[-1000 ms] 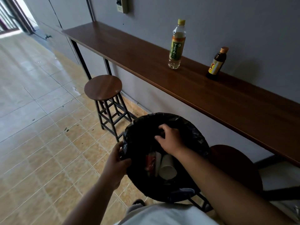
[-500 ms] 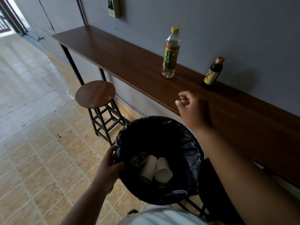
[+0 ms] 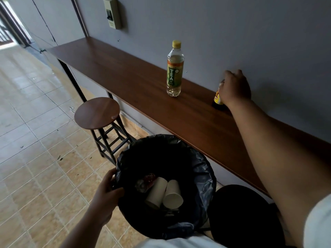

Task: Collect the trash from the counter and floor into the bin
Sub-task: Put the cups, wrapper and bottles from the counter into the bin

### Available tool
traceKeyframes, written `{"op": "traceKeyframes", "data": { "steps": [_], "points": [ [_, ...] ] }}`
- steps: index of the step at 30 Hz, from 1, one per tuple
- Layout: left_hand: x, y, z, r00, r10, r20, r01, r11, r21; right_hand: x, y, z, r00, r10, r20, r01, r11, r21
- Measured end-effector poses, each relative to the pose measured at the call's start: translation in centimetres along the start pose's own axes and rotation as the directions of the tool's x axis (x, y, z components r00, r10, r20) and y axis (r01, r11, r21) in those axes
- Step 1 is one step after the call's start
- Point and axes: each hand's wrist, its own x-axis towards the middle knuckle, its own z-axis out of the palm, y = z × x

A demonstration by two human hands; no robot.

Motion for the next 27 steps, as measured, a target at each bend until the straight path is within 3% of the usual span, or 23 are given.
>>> {"op": "traceKeyframes", "data": {
  "steps": [7,13,15,18,23,27],
  "points": [
    [-0.7,0.1,0.3,1.000,0.019,0.011,-0.018,0.999,-0.043,-2.7,-0.2,-0.9,0.988,-0.099,-0.115,0.108,0.992,0.069],
    [-1.5,-0.3,0.1,1.000,0.017,0.000,-0.017,0.995,-0.100,-10.5,-3.4,-4.1,0.935,-0.248,-0.253,0.336,0.847,0.411],
    [-1.8,-0.6,-0.2,1.000,0.018,-0.016,-0.020,0.994,-0.104,-13.7,-4.6,-3.8,0.929,-0.325,-0.176,0.369,0.788,0.493],
    [-2.4,-1.2,-0.9,0.999,0.020,-0.036,-0.024,0.993,-0.112,-17.9,-6.0,-1.3,0.881,-0.465,0.090,0.339,0.752,0.566],
    [-3.7,-1.4,-1.7,0.995,0.010,-0.100,-0.020,0.995,-0.099,-23.2,-7.8,4.0,0.606,-0.619,0.500,0.469,0.785,0.404],
    [-4.5,-1.5,-2.3,0.991,0.014,-0.136,-0.025,0.997,-0.080,-26.6,-8.8,6.8,0.469,-0.705,0.533,0.672,0.676,0.303]
  ]
}}
